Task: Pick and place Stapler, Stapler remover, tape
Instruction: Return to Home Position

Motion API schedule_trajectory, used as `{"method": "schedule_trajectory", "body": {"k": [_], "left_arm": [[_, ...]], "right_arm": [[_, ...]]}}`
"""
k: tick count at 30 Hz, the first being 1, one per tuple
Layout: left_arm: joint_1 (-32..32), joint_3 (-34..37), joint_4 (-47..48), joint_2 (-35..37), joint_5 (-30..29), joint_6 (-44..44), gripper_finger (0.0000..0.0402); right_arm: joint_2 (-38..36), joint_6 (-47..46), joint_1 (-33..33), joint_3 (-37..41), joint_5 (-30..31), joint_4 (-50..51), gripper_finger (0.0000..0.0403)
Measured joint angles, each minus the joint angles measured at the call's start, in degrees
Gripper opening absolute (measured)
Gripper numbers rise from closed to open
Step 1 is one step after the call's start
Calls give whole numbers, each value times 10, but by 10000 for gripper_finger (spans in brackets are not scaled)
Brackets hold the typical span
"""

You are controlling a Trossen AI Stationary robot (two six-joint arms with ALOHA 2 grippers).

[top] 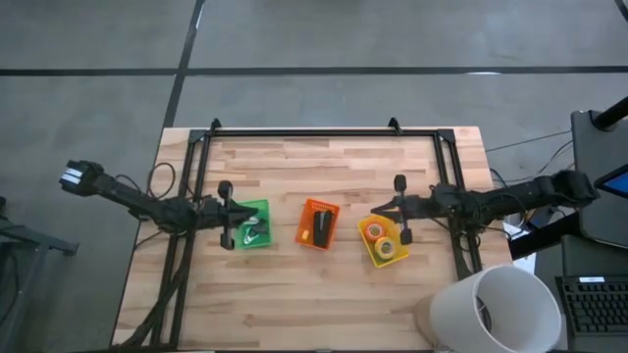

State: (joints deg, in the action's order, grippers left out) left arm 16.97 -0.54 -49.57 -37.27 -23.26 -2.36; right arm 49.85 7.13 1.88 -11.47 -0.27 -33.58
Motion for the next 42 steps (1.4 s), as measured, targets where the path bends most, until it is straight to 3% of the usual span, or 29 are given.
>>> {"method": "schedule_trajectory", "body": {"k": [10, 16, 31, 42], "left_arm": [[0, 0, 67, 80, -5, -10, 17], [0, 1, 104, 121, -5, -3, 14], [0, 1, 259, 236, -5, 21, 14], [0, 2, 419, 313, -35, 41, 13]], "right_arm": [[-147, -29, -15, 106, -4, -29, 9], [-213, -40, -14, 110, -11, 32, 9], [-304, -40, -15, 110, -11, 211, 9], [-337, -48, -14, 110, -13, 265, 9]]}}
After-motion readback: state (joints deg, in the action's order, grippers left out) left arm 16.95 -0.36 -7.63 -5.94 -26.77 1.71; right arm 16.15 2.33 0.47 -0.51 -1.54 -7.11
